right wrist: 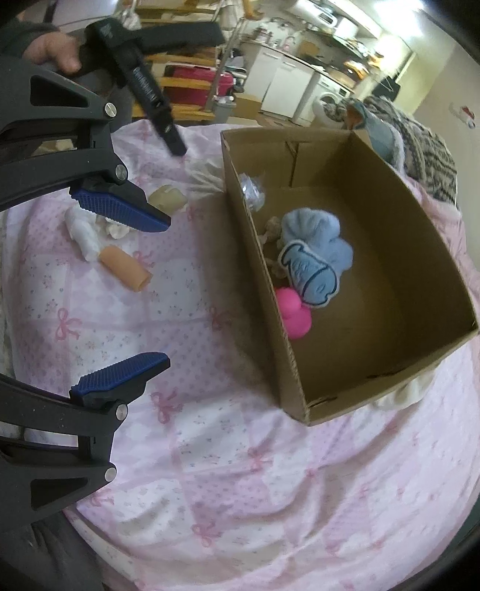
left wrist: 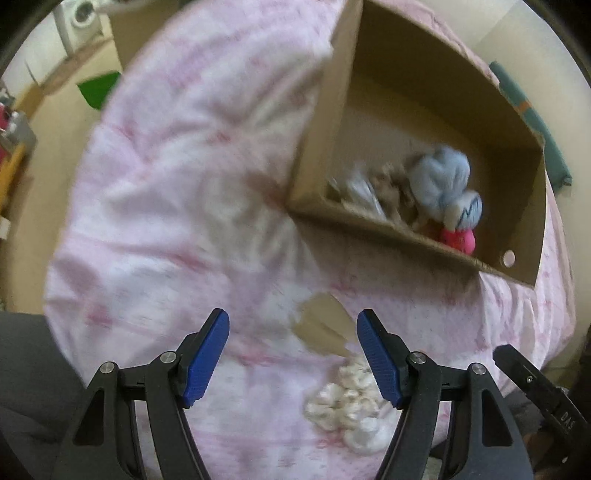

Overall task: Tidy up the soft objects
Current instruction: 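Grasp the beige paper piece with the left gripper while the right grasps the peach stick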

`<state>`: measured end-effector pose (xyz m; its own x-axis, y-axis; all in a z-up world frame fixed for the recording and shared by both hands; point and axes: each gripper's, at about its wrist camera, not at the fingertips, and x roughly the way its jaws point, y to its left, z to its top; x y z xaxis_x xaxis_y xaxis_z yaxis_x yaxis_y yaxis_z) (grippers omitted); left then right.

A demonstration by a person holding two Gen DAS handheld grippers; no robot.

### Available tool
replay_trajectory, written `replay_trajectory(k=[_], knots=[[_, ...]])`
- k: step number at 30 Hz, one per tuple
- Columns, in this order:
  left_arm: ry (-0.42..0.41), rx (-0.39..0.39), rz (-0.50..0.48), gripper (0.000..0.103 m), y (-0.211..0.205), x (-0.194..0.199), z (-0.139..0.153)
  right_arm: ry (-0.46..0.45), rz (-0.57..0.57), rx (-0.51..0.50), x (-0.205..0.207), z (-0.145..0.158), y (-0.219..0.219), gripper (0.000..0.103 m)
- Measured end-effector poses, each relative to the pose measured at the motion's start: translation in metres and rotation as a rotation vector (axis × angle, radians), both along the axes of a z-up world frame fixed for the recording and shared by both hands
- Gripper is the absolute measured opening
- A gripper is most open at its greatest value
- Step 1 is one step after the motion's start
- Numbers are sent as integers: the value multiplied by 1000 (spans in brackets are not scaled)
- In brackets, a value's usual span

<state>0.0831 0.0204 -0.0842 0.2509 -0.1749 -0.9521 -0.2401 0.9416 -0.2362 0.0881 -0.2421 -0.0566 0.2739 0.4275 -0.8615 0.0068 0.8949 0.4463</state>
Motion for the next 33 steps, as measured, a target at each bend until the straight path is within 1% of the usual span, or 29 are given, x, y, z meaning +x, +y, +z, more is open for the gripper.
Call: replay_trajectory(k=[3, 6, 8, 10, 11, 12, 14, 15, 17, 22, 25, 27, 30, 31, 33], knots=[[37, -44, -31, 67, -15, 8, -14, 12, 1, -15, 2, -3, 1, 71], [79, -73, -35, 59, -24, 13, -27, 20, -2, -14, 2, -5, 0, 71], [108, -71, -11, 47, -24, 13, -36, 22, -2, -16, 2, -6, 0, 71], [117, -58, 0, 39, -23, 14, -39, 25, -4, -19, 3, -7, 0, 71], [107, -48, -2, 34, -23, 15, -38, 27, -5, -20, 4, -8, 1, 71], [94, -32, -12, 31, -25, 15, -37, 29, -5, -22, 4, -8, 0, 71], [93, -5, -42, 18, -29, 14, -36, 26, -10, -34, 5, -9, 0, 71], [90, -7, -49, 17, -30, 13, -35, 16, -18, -47, 6, -8, 0, 71], [74, -13, -54, 10, -28, 13, -32, 8, -26, -53, 8, -7, -2, 71], [23, 13, -48, 8, -19, 5, -11, 29, -39, -29, 9, -11, -6, 71], [-13, 3, -25, 8, -10, -4, 6, 39, -28, 40, 9, -13, -7, 71], [-38, 14, -28, 8, -5, -12, 19, 71, -10, 108, 9, -18, -5, 71], [-54, 39, -44, 8, -1, -17, 27, 166, 26, 202, 10, -33, 7, 71], [-55, 44, -50, 8, 0, -18, 28, 193, 35, 216, 10, -37, 12, 71], [-57, 54, -65, 8, -1, -21, 29, 220, 52, 193, 11, -44, 23, 71]])
